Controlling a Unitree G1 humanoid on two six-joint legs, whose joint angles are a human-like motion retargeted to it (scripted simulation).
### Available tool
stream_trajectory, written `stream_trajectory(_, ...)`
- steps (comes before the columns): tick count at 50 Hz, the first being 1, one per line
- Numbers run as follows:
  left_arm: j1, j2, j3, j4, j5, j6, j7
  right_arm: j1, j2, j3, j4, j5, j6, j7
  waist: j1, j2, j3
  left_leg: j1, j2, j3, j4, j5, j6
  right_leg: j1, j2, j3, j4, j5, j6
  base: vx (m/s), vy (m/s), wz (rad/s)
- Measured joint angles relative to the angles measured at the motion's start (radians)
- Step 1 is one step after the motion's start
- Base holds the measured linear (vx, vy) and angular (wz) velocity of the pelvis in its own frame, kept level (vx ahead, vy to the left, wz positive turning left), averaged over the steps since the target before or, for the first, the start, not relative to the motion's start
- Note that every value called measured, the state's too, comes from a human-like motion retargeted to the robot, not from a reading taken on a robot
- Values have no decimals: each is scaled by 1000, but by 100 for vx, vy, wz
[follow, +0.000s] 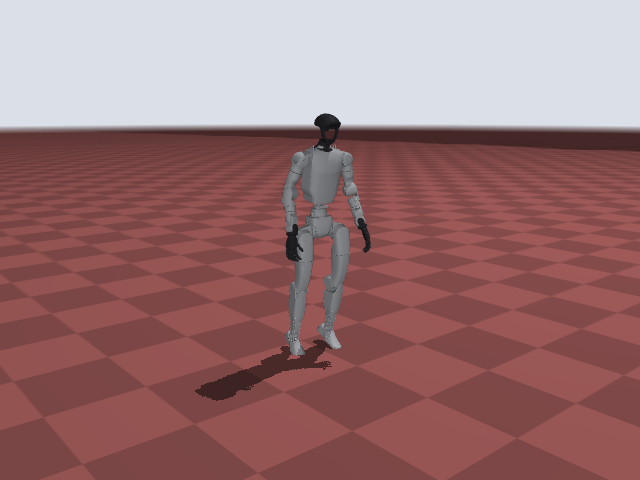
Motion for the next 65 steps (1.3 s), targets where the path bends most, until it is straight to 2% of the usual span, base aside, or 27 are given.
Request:
stream_trajectory(2,-23,5,21,-20,14,7,9,-2,-7,-12,-7,0,0,2,-1,5,15,6,2,7,27,-11,2,9,8,52,6,6,1,-6,2,9)
stream_trajectory(3,-36,7,35,-34,18,9,14,-7,-15,-15,-16,4,-4,2,-3,11,29,15,4,6,48,-73,7,19,15,78,24,-58,-6,-8,3,5)
stream_trajectory(7,-139,4,108,-29,-3,37,14,-95,-52,-21,-4,69,-7,8,-14,27,140,-6,0,-11,344,-672,77,9,24,63,321,-711,-70,-16,3,4)
stream_trajectory(8,-165,2,124,-10,-8,53,7,-124,-52,-22,21,91,3,-1,-19,24,160,-65,2,-5,491,-777,134,-41,24,47,461,-847,-138,-18,1,8)
stream_trajectory(10,-178,4,131,12,-29,81,12,-152,-49,-22,48,116,13,-54,-26,12,165,-165,11,23,679,-834,210,-150,14,29,683,-952,-242,-7,1,3)
stream_trajectory(12,-141,4,103,4,-58,58,54,-117,-41,-22,7,97,-3,-110,-27,-7,101,-194,7,44,605,-720,163,-206,-8,15,658,-831,-183,15,0,-4)
stream_trajectory(13,-103,1,83,-8,-62,32,72,-70,-38,-28,-37,69,-11,-112,-24,-9,62,-172,5,41,506,-622,118,-183,-7,14,549,-715,-130,26,-2,-4)
stream_trajectory(17,48,3,13,-72,-40,-35,25,94,-28,-22,-142,-37,-4,-15,-2,-5,-69,-56,7,-17,64,-38,26,-32,11,47,9,-44,-19,25,-5,-4)
stream_trajectory(19,99,4,2,-90,-35,-55,-9,129,-11,-8,-141,-45,-22,0,3,-10,-91,-27,15,-19,-48,83,-6,-22,6,26,-61,62,2,12,-5,-6)
stream_trajectory(22,135,-5,-12,-86,-43,-76,-18,133,12,9,-105,5,-52,-14,-5,-13,-76,-31,23,22,-33,-6,-17,-17,-1,-25,-50,13,0,2,-1,1)
stream_trajectory(25,113,-19,-22,-42,-40,-40,-6,81,32,40,-27,5,-19,-40,6,-11,-30,-10,21,30,-37,-19,-1,-6,10,-28,-17,-23,-16,0,0,0)
stream_trajectory(28,88,-38,-15,20,6,-29,-6,40,45,70,36,-52,-8,-35,31,-27,-28,-14,2,18,-46,-3,8,-44,-11,-46,41,-26,19,2,-2,-14)
stream_trajectory(30,82,-46,-13,26,5,-8,-3,19,44,76,48,-60,6,-34,27,-12,-20,-11,7,-25,-52,18,-11,-15,2,-44,-17,20,0,0,0,0)
stream_trajectory(31,78,-48,-4,21,13,-5,-4,8,38,77,41,-64,3,-27,27,-9,-10,-6,3,-36,-43,-17,-11,-8,2,-27,-12,-21,-3,0,0,0)
stream_trajectory(32,72,-51,9,15,18,-2,-5,-6,30,77,33,-64,0,-21,27,-6,3,0,-2,-43,-26,-81,-5,-1,2,-8,4,-94,-11,0,0,0)
stream_trajectory(34,41,-54,60,5,16,10,-10,-53,7,71,20,-47,-1,-9,21,1,54,4,-12,-35,81,-353,39,3,1,22,123,-394,-52,-4,2,7)
stream_trajectory(36,-10,-60,148,17,0,42,-22,-110,-12,50,11,-24,13,-3,13,-1,113,-62,-20,-16,320,-625,136,-56,-9,8,369,-706,-138,-11,2,11)
stream_trajectory(38,-36,-66,229,32,-50,78,-1,-127,-22,26,-15,-8,22,-39,5,-14,122,-163,-20,5,529,-729,215,-144,-24,-11,570,-852,-220,-4,1,3)
stream_trajectory(40,-27,-75,258,30,-142,76,78,-96,-24,17,-73,-16,11,-108,-7,-34,72,-206,-21,24,512,-655,181,-209,-42,-20,595,-781,-189,13,1,1)
stream_trajectory(43,71,-86,199,-15,-166,9,112,32,-21,7,-165,-73,-3,-93,-23,-33,-30,-100,-19,-5,153,-258,75,-153,-27,-25,308,-339,-47,22,-3,7)
stream_trajectory(45,127,-76,152,-57,-108,-16,55,107,-6,-19,-186,-78,-6,-34,-28,-21,-78,-48,3,-28,-43,39,12,-92,-8,-40,94,-25,0,18,-6,25)
stream_trajectory(47,153,-54,122,-93,-56,-34,-14,147,18,-41,-167,-22,-30,0,-29,-21,-99,-27,20,-14,-123,119,-48,-60,-12,-90,1,80,18,12,-6,24)
stream_trajectory(50,152,-33,86,-114,-51,-56,-49,157,41,-34,-113,55,-53,4,-20,-32,-101,-4,22,20,-153,29,-46,-48,-18,-116,5,59,7,5,-2,5)
stream_trajectory(58,14,-25,-1,-46,44,-36,-15,99,52,25,-7,2,-33,-6,13,-41,-39,7,-25,-87,-49,-15,-5,-43,-7,3,96,-121,13,0,0,0)
stream_trajectory(60,-27,-29,5,-48,80,-27,-13,79,40,24,-23,19,-44,0,19,-37,-9,17,-43,-88,21,-212,18,-36,-13,28,158,-296,-3,0,0,0)
stream_trajectory(62,-92,-38,47,-37,102,1,-9,7,27,17,-7,44,-36,-4,10,-32,62,-2,-53,-61,205,-524,75,-40,-17,30,328,-618,-58,-10,4,14)
stream_trajectory(65,-149,-47,118,-25,88,75,21,-114,13,-5,32,47,7,-84,-35,-17,135,-146,-37,-36,597,-785,213,-120,-3,7,619,-909,-237,-10,2,21)
